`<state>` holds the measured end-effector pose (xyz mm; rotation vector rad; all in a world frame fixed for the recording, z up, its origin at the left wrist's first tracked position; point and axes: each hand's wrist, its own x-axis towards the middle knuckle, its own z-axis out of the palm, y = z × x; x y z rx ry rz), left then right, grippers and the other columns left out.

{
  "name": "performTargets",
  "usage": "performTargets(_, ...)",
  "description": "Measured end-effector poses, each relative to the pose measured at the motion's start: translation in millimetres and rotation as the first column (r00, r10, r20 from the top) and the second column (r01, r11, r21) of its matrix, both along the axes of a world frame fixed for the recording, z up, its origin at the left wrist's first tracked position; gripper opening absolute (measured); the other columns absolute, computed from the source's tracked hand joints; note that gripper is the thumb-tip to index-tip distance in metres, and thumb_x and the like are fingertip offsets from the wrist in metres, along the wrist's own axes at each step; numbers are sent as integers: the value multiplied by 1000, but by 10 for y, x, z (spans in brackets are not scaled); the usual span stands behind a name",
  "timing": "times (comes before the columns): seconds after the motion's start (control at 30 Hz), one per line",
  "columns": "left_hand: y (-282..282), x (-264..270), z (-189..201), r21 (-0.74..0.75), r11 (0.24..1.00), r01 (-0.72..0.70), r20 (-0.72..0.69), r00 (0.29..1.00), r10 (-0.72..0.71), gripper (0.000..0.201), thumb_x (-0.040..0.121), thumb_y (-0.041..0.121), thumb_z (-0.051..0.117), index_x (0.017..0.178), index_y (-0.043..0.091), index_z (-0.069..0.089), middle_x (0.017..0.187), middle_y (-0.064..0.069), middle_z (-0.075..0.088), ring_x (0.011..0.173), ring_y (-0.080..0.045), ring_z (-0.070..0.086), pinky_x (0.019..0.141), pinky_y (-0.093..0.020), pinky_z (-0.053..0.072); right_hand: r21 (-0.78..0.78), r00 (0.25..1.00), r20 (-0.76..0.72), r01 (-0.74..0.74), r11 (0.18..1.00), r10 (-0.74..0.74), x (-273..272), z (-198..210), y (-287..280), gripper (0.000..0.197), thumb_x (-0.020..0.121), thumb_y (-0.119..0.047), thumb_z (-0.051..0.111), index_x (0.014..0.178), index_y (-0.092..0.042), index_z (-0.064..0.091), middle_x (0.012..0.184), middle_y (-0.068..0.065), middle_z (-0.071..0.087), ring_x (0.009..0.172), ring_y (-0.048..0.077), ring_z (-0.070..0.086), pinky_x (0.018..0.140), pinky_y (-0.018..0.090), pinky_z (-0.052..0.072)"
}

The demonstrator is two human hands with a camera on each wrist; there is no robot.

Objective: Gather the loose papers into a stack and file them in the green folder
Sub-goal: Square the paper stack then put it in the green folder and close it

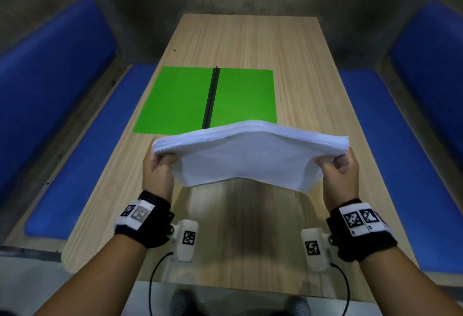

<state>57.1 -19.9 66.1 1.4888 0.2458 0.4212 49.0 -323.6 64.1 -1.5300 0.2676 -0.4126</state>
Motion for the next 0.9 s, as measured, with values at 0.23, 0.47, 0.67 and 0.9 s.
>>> performTargets(0.23,-46,-39,-184,-12,999,36,-122,992,-38,30,56,2,44,83,7,58,73,-1,57,55,6,54,56,-11,43,-33,995,-90,-37,999,34,-87,-137,37,33,74,14,48,76,-18,57,75,4,54,66,10,52,65,28,41)
performTargets(0.47,1,28,-136,-29,1000,-6,-112,994,3,23,57,2,48,74,11,59,58,15,65,56,5,55,62,-17,45,8,998,-56,-11,1000,11,-54,-36,3,37,78,19,47,88,-15,60,78,-1,63,65,-3,60,63,13,50)
performTargets(0.67,-11,-52,-89,60,997,41,-1,999,-41,42,65,17,61,104,29,51,101,1,56,92,-11,57,84,-34,43,28,994,5,-105,994,105,-107,-53,64,31,82,7,57,93,-21,51,84,0,58,71,0,58,67,14,48)
performTargets(0.9,-149,59,69,235,957,-171,37,985,167,30,86,37,60,109,27,43,107,5,48,97,1,48,90,-29,39,8,994,-33,101,995,-100,9,117,161,26,80,-50,54,67,-28,49,73,-2,49,71,17,46,65,30,38)
